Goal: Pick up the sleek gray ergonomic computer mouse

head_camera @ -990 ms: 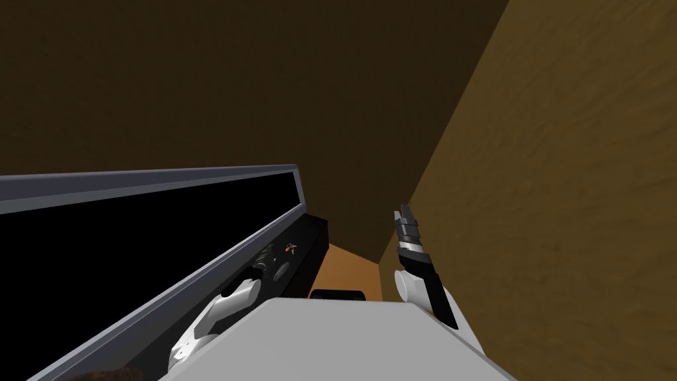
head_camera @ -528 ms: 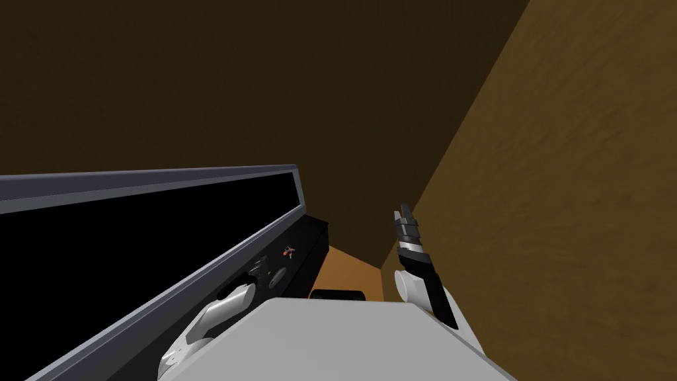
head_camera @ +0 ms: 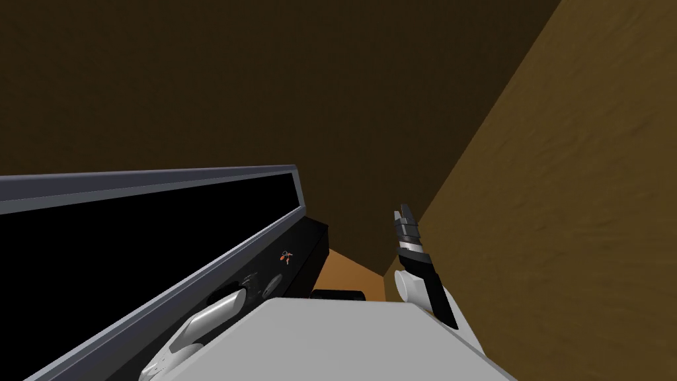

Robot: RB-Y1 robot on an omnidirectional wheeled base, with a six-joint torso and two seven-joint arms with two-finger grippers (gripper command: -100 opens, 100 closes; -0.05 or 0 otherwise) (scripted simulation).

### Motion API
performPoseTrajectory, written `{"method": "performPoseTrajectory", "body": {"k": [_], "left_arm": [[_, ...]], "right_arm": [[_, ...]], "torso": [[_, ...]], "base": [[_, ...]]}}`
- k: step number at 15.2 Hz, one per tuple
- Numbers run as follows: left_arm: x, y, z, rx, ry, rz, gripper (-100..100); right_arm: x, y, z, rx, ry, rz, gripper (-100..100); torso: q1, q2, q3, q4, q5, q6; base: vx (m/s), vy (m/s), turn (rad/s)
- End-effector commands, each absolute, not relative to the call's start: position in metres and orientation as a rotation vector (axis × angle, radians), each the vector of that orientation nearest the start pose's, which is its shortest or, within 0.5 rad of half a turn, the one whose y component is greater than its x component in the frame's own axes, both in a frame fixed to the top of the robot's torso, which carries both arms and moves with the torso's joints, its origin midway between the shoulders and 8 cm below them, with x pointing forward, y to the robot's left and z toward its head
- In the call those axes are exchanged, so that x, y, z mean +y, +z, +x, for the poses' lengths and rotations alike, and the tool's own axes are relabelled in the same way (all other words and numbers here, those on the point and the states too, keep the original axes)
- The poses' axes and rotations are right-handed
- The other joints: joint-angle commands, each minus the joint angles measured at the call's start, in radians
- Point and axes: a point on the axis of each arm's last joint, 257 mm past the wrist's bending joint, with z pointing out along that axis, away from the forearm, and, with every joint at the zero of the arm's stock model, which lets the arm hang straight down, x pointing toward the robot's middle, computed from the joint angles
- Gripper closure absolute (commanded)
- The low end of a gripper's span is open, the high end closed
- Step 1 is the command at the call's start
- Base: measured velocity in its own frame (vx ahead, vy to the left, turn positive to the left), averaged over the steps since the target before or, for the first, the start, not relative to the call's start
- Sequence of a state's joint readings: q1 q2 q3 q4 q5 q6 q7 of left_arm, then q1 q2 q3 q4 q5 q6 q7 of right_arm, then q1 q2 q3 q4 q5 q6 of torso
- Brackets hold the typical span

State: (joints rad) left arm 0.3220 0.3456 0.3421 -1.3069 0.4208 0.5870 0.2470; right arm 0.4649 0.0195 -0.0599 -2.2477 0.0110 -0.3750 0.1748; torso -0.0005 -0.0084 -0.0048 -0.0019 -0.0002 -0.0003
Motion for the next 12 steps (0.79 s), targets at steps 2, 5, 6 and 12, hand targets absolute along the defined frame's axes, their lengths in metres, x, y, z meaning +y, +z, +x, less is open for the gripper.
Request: {"method": "performPoseTrajectory", "body": {"k": [2, 5, 6, 12], "left_arm": [[0.533, -0.527, 0.223, 0.997, -0.363, -2.486, -100], [0.535, -0.544, 0.193, 0.932, -0.285, -2.608, -100], [0.534, -0.545, 0.192, 0.933, -0.279, -2.615, -100], [0.528, -0.569, 0.143, 0.799, -0.144, -2.819, -100]], "right_arm": [[-0.304, -0.003, 0.368, 0.730, 1.058, 0.689, 0], [-0.304, -0.003, 0.368, 0.730, 1.058, 0.689, 0], [-0.304, -0.003, 0.368, 0.730, 1.058, 0.689, 0], [-0.304, -0.003, 0.368, 0.730, 1.058, 0.689, 0]], "torso": [[0.000, 0.000, 0.000, 0.000, 0.000, 0.000], [0.000, 0.002, 0.001, 0.000, 0.000, 0.000], [0.000, 0.002, 0.001, 0.000, 0.000, 0.000], [0.000, 0.001, 0.001, 0.000, 0.000, 0.000]], "base": [[0.088, -0.032, 0.035], [0.075, -0.024, 0.042], [0.088, -0.031, 0.041], [0.100, -0.023, 0.042]]}}
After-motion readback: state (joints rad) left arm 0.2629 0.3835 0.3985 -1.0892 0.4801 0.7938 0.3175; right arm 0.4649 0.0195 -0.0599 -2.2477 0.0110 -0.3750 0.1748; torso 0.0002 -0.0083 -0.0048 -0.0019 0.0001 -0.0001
